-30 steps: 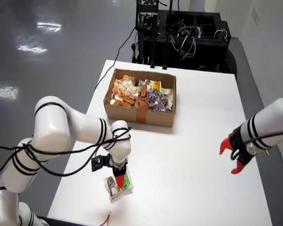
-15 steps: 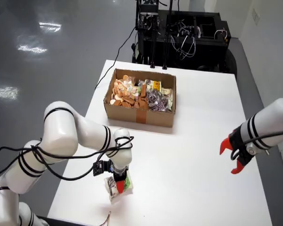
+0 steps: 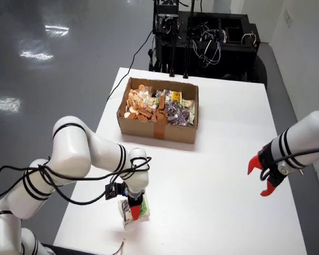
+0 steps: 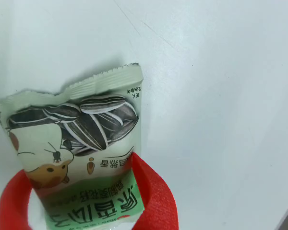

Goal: Grasp a snack and put it in the bin.

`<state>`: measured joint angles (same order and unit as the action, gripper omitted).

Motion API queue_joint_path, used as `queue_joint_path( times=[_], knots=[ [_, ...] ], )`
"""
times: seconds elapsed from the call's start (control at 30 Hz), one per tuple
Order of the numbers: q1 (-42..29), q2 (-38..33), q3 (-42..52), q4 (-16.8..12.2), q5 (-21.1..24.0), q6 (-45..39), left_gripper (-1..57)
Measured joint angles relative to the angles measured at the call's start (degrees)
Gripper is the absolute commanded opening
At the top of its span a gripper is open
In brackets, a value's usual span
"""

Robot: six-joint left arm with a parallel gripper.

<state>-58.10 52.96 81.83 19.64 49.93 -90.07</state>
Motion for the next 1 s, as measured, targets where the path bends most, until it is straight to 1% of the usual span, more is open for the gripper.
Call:
queue_joint_path(
  times=[0.47,0.63,0.87,1.0],
  knots=[
    [-0.18,1.09,0.00,-0.25,-0.81,0.02,40.2],
    [-0.16,1.12,-0.06,-0.58,-0.84,0.04,37.3],
    [-0.22,1.18,-0.41,-0.93,-0.82,0.06,31.7],
    [-0.48,0.94,-1.04,-0.88,-0.22,0.07,29.8]
  ],
)
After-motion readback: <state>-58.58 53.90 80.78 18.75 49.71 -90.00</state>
